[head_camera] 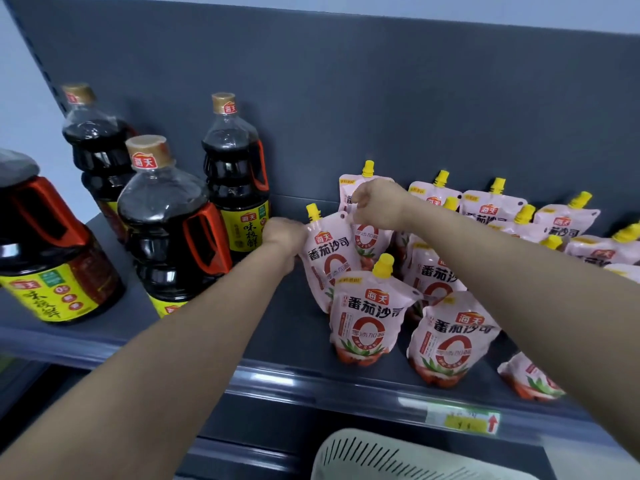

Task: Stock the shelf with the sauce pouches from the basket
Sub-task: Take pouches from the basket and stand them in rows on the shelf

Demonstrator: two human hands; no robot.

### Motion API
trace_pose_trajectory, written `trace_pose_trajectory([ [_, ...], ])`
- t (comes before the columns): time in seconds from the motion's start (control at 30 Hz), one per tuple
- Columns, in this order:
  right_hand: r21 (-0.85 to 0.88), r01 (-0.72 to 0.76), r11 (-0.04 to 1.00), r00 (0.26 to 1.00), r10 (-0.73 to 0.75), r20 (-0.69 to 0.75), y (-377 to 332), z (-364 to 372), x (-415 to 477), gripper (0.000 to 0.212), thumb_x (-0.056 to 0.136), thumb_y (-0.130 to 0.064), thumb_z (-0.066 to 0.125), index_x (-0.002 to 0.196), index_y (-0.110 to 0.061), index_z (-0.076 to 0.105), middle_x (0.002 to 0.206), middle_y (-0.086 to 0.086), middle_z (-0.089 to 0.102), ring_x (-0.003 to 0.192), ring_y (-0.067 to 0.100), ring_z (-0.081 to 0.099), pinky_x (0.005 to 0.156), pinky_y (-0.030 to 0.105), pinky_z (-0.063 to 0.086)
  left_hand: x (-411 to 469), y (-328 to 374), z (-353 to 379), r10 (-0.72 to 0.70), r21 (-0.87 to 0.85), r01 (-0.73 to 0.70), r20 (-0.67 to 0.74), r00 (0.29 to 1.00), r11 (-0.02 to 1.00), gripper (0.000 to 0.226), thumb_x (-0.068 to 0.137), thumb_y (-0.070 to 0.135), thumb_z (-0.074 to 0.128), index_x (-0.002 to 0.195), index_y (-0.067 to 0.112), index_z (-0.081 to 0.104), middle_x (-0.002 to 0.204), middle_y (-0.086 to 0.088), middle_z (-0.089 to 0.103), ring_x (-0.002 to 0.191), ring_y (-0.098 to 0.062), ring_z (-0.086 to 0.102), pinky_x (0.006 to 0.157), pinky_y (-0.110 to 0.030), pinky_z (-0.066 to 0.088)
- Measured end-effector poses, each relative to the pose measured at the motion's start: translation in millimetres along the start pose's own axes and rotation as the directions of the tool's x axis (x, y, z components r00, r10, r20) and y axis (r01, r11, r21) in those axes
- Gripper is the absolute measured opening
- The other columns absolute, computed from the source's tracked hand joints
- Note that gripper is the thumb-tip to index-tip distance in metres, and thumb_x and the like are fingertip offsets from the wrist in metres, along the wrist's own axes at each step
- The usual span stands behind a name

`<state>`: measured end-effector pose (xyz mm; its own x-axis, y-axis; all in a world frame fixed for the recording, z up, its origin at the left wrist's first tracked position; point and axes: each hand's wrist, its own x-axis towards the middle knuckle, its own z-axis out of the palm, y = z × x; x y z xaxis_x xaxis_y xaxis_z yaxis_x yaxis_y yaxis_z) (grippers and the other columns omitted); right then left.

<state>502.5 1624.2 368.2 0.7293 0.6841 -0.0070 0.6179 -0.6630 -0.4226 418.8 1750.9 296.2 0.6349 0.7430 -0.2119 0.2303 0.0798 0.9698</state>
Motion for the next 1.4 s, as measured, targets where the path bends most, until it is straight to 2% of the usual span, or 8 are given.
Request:
trace_pose_trajectory([
  [0.2, 0.335, -0.081, 0.939, 0.996, 0.062, 0.066, 7, 3, 5, 0.057, 0.087, -0.016, 0.066, 0.138, -0.005, 0.043, 0.138, 0.010, 0.052, 0.120, 0.025, 0.053, 0.100, 0.035, 0.045, -5, 22, 1, 0.183, -0.084, -0.184, -0.021, 0.983, 0.979, 0.027, 0.086, -0.003, 0.053, 0.065, 0.013, 0.055, 0.068, -0.004, 0.055, 0.067, -0.020, 0.054, 0.055, -0.024, 0.045],
  [0.33, 0.644, -0.192, 0.740, 0.974, 0.066, 0.215, 3, 2, 1, 0.037, 0.094, -0.011, 0.057, 0.130, -0.008, 0.049, 0.104, 0.003, 0.065, 0.090, 0.014, 0.064, 0.068, 0.023, 0.051, -9, 36, -4, 0.254, -0.164, -0.249, 0.011, 0.967, 0.954, 0.024, 0.086, -0.002, 0.053, 0.066, 0.012, 0.054, 0.065, -0.005, 0.054, 0.058, -0.016, 0.051, 0.056, -0.026, 0.044],
  [0.53, 0.876, -0.129, 0.465, 0.986, 0.155, 0.063, -12, -19, -6, 0.028, 0.096, -0.006, 0.052, 0.123, -0.004, 0.060, 0.108, 0.009, 0.069, 0.078, 0.017, 0.066, 0.060, 0.032, 0.052, -35, 72, -10, 0.329, -0.290, -0.294, 0.077, 0.941, 0.911, 0.006, 0.086, 0.000, 0.056, 0.092, 0.003, 0.058, 0.083, -0.012, 0.062, 0.081, -0.026, 0.058, 0.079, -0.041, 0.051],
  [0.77, 0.990, -0.017, 0.141, 0.888, 0.458, -0.050, -3, -51, -9, 0.028, 0.089, 0.003, 0.055, 0.117, 0.001, 0.056, 0.104, 0.017, 0.070, 0.089, 0.029, 0.069, 0.086, 0.054, 0.054, -59, 52, -11, 0.261, -0.042, -0.270, 0.434, 0.862, 0.962, 0.058, 0.076, -0.015, 0.062, 0.128, 0.004, 0.045, 0.111, -0.007, 0.060, 0.099, -0.019, 0.060, 0.081, -0.025, 0.052],
  [0.9, 0.996, -0.019, 0.087, 0.847, 0.530, -0.030, 7, -58, -15, 0.013, 0.089, 0.003, 0.054, 0.096, -0.007, 0.052, 0.097, 0.014, 0.070, 0.076, 0.026, 0.068, 0.085, 0.053, 0.055, -68, 44, 0, 0.357, -0.010, -0.396, 0.453, 0.817, 0.918, 0.051, 0.072, -0.013, 0.068, 0.118, 0.005, 0.053, 0.104, 0.001, 0.064, 0.089, -0.009, 0.062, 0.064, -0.009, 0.053],
  [1.13, 0.993, -0.089, 0.081, 0.844, 0.536, 0.032, 16, -61, -34, 0.014, 0.095, 0.001, 0.050, 0.082, -0.005, 0.051, 0.074, 0.009, 0.062, 0.061, 0.020, 0.061, 0.063, 0.042, 0.058, -71, 44, 6, 0.500, -0.081, -0.526, 0.456, 0.736, 0.847, 0.021, 0.083, -0.003, 0.062, 0.100, 0.011, 0.062, 0.098, -0.001, 0.068, 0.089, -0.013, 0.066, 0.081, -0.026, 0.056],
  [1.27, 0.984, -0.152, 0.092, 0.836, 0.543, 0.078, 22, -55, -32, 0.035, 0.096, -0.002, 0.050, 0.130, -0.011, 0.050, 0.074, 0.007, 0.063, 0.059, 0.017, 0.061, 0.035, 0.026, 0.050, -71, 41, 6, 0.509, -0.087, -0.527, 0.432, 0.745, 0.845, 0.022, 0.087, -0.002, 0.057, 0.081, 0.018, 0.065, 0.080, 0.005, 0.071, 0.079, -0.009, 0.067, 0.083, -0.029, 0.056],
  [1.4, 0.974, -0.197, 0.108, 0.834, 0.540, 0.109, 20, -48, -30, 0.031, 0.094, -0.009, 0.054, 0.125, -0.010, 0.056, 0.073, 0.006, 0.064, 0.059, 0.016, 0.062, 0.045, 0.030, 0.050, -73, 42, 4, 0.541, -0.092, -0.552, 0.382, 0.749, 0.829, 0.022, 0.089, -0.007, 0.051, 0.085, 0.009, 0.066, 0.079, 0.005, 0.069, 0.068, 0.002, 0.068, 0.069, -0.014, 0.055],
])
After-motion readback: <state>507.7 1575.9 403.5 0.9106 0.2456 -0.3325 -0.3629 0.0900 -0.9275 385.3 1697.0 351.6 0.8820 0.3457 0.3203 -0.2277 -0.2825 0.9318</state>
